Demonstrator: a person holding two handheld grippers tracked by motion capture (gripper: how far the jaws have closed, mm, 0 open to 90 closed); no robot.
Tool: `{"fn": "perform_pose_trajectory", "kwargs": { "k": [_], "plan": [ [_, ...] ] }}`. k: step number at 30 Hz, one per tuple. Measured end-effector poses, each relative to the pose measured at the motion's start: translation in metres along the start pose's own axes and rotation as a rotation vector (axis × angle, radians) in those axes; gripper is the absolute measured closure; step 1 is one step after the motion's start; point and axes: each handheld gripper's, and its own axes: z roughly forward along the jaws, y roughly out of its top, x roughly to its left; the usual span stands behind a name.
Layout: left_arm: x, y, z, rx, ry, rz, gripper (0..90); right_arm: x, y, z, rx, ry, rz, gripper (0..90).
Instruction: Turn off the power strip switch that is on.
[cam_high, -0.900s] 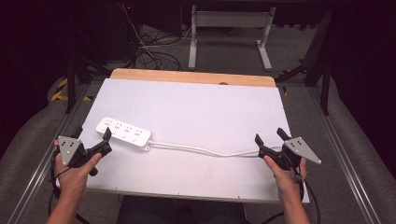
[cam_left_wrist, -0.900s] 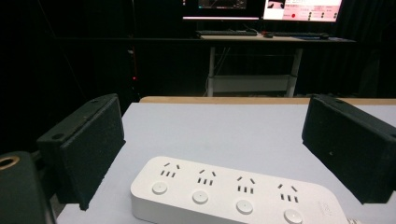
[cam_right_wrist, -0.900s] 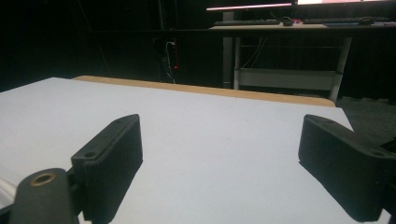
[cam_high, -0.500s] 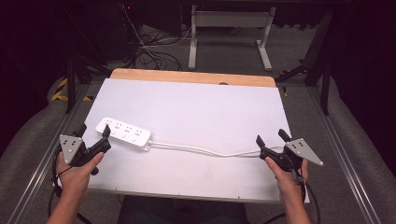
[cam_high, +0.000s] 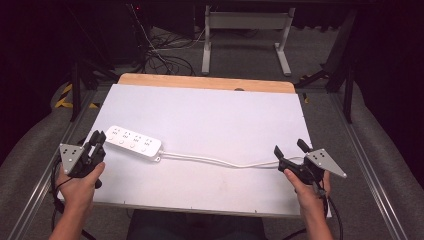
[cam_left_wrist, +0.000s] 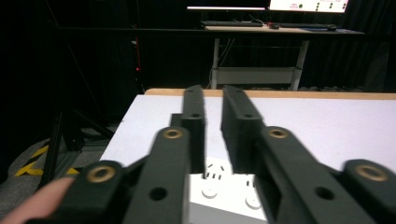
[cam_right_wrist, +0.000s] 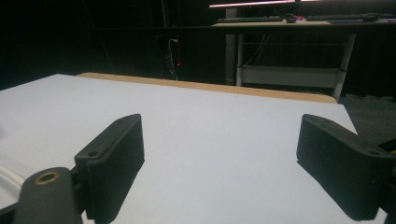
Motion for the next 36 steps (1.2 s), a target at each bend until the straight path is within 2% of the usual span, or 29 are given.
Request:
{"fn": "perform_pose_trajectory", "kwargs": {
  "k": [1,3,8,13,16,19,21,22,23,24,27,32,34,36],
  "plan": [
    [0.0,0.0,0.0,0.004,0.0,-0.006,85.2,0.001,0.0,0.0,0.002,0.003,-0.001,15.9],
    [0.001,0.0,0.0,0.01,0.003,0.002,89.5,0.001,0.0,0.0,0.004,0.005,0.002,16.0],
    [0.003,0.002,0.001,0.008,-0.002,0.02,90.0,0.002,0.0,0.001,0.013,0.009,-0.006,16.2],
    [0.002,0.001,0.003,0.007,-0.019,0.016,90.0,0.002,0.0,0.001,0.013,0.015,-0.005,16.4],
    [0.001,0.002,0.01,0.015,-0.035,0.045,90.0,0.002,0.0,0.002,0.016,0.015,-0.009,16.5],
    [-0.001,-0.001,0.016,0.047,-0.064,0.053,90.0,0.003,0.0,0.004,0.026,0.012,-0.023,16.5],
    [-0.003,0.0,0.018,0.054,-0.09,0.063,90.0,0.003,0.0,0.004,0.024,0.017,-0.027,16.6],
    [-0.003,0.0,0.018,0.054,-0.09,0.063,90.0,0.003,0.0,0.004,0.025,0.018,-0.027,16.6],
    [-0.005,0.001,0.018,0.053,-0.104,0.064,90.0,0.004,-0.001,0.004,0.025,0.018,-0.031,16.6],
    [-0.008,0.003,0.018,0.065,-0.135,0.067,90.0,0.004,-0.001,0.003,0.027,0.018,-0.033,16.6],
    [-0.013,0.004,0.02,0.094,-0.167,0.09,90.0,0.003,-0.001,0.003,0.028,0.015,-0.031,16.7],
    [-0.017,0.006,0.025,0.131,-0.198,0.099,90.0,0.003,-0.001,0.003,0.03,0.015,-0.037,16.7],
    [-0.021,0.005,0.028,0.165,-0.22,0.115,90.0,0.003,-0.001,0.003,0.033,0.015,-0.038,16.8],
    [-0.023,0.003,0.029,0.178,-0.225,0.123,90.0,0.003,-0.001,0.003,0.034,0.016,-0.042,16.8]
  ]
}}
